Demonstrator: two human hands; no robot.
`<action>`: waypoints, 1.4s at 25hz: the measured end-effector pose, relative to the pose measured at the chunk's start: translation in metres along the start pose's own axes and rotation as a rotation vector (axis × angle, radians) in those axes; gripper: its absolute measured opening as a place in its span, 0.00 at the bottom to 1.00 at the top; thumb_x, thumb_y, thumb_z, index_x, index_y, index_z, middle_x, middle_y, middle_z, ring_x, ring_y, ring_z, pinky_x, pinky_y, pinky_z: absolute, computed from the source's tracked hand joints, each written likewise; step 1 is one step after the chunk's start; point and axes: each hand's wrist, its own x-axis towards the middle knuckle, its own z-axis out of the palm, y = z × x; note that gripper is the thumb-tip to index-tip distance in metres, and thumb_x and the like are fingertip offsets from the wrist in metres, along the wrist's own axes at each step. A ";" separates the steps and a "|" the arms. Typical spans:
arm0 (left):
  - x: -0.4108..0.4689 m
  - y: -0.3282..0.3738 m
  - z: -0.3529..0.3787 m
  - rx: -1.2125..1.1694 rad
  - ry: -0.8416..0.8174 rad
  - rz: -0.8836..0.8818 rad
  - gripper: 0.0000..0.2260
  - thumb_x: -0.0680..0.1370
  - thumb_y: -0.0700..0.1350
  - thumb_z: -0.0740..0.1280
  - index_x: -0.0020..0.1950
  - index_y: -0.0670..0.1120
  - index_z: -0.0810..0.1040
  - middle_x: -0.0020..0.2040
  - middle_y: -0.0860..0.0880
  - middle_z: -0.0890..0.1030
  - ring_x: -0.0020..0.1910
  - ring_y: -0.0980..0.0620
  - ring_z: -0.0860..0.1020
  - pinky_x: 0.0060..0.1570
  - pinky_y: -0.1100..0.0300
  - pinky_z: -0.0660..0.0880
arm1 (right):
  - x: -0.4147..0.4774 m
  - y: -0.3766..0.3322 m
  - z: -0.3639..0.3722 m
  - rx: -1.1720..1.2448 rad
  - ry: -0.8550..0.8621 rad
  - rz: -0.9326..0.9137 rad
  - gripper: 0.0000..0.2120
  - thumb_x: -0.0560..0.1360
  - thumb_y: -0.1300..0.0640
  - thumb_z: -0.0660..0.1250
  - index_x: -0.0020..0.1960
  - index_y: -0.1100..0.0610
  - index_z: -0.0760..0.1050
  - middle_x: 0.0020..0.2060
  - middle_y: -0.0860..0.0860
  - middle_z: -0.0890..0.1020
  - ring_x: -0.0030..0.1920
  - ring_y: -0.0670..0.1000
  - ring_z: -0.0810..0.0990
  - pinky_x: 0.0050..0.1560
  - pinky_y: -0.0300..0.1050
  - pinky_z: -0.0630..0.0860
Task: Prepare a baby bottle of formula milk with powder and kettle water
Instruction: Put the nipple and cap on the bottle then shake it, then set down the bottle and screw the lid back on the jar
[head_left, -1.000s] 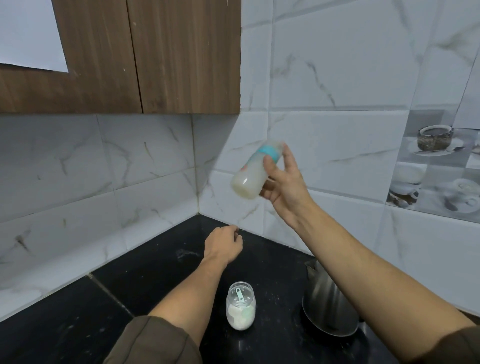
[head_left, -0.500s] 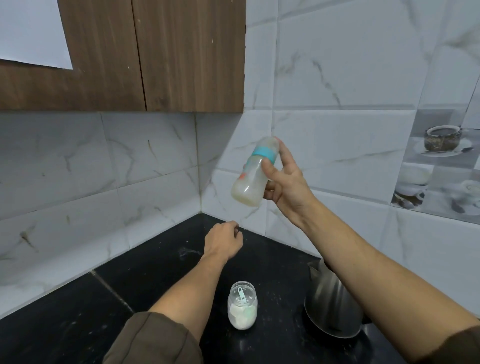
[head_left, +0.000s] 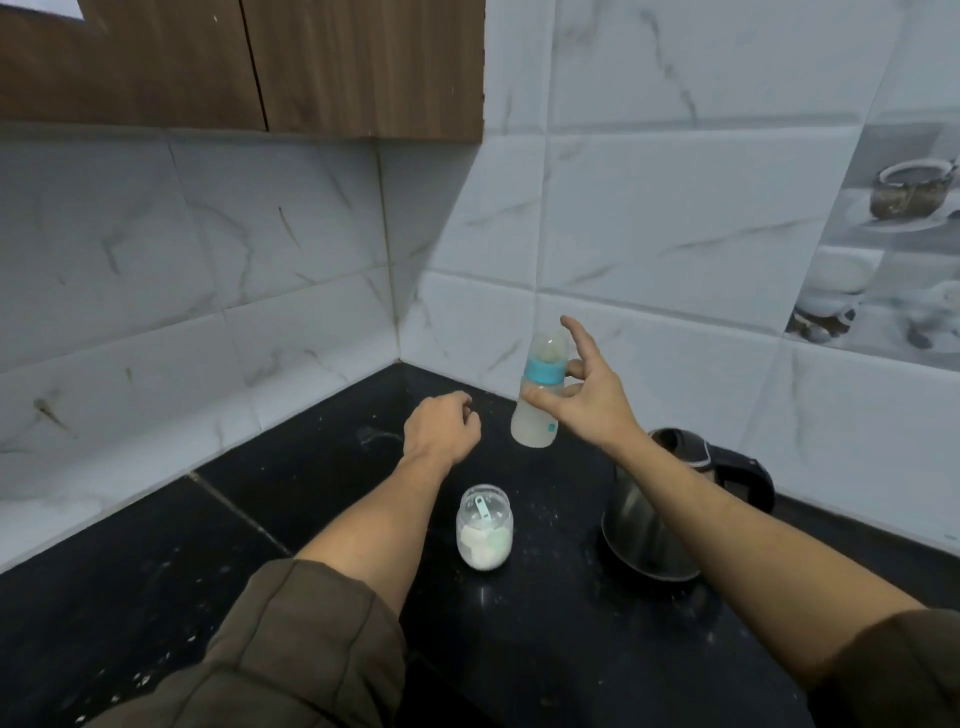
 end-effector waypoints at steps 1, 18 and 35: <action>-0.003 0.001 0.003 -0.001 -0.008 0.002 0.17 0.82 0.49 0.64 0.70 0.50 0.79 0.58 0.49 0.85 0.60 0.45 0.81 0.56 0.52 0.77 | -0.006 0.011 0.005 -0.064 -0.022 0.038 0.47 0.70 0.48 0.81 0.80 0.41 0.59 0.56 0.47 0.79 0.49 0.50 0.85 0.57 0.48 0.81; -0.042 0.001 0.041 -0.021 -0.159 0.020 0.17 0.82 0.48 0.64 0.70 0.50 0.79 0.57 0.51 0.86 0.59 0.46 0.81 0.52 0.53 0.76 | -0.093 0.124 0.040 -0.409 -0.190 0.409 0.33 0.65 0.48 0.84 0.61 0.49 0.68 0.56 0.49 0.80 0.55 0.52 0.81 0.57 0.53 0.81; -0.034 -0.015 0.025 0.002 -0.130 -0.014 0.18 0.83 0.49 0.64 0.72 0.50 0.78 0.60 0.51 0.85 0.62 0.47 0.80 0.56 0.53 0.76 | -0.081 0.110 0.019 -0.334 0.018 0.282 0.34 0.69 0.32 0.74 0.64 0.52 0.71 0.57 0.46 0.78 0.57 0.48 0.77 0.60 0.50 0.77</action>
